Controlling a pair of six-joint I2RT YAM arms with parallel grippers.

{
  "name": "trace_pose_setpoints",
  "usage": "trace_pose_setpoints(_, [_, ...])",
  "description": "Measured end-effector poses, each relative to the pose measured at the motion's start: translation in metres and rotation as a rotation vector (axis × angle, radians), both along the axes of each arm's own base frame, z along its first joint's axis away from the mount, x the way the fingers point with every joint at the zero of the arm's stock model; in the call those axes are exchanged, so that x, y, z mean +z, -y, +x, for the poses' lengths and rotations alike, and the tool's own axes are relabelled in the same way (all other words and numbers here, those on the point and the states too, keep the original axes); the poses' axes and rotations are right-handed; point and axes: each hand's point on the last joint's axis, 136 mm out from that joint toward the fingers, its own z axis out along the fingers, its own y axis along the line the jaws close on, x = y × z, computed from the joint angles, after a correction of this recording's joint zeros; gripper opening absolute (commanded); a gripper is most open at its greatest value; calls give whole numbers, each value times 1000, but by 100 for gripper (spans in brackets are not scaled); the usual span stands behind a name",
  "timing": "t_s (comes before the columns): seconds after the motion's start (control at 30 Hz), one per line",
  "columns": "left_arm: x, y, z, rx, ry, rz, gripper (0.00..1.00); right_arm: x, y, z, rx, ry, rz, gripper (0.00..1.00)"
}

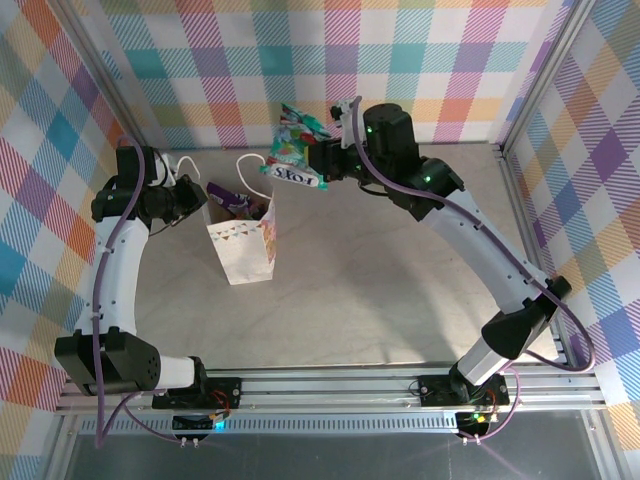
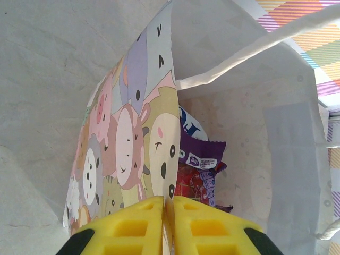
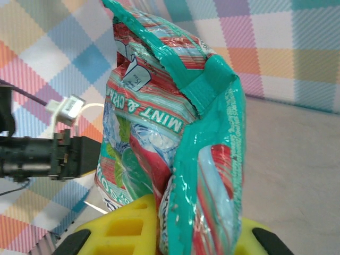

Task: Place the snacks into the paper bag

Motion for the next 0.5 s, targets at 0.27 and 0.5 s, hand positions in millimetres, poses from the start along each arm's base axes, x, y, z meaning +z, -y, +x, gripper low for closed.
trace_pose_setpoints(0.27, [0,0,-3,-1,6,0,12,9,-33,-7,114,15,52,17])
trace_pose_setpoints(0.5, [0,0,-3,-1,6,0,12,-4,-66,-11,241,-23,100,18])
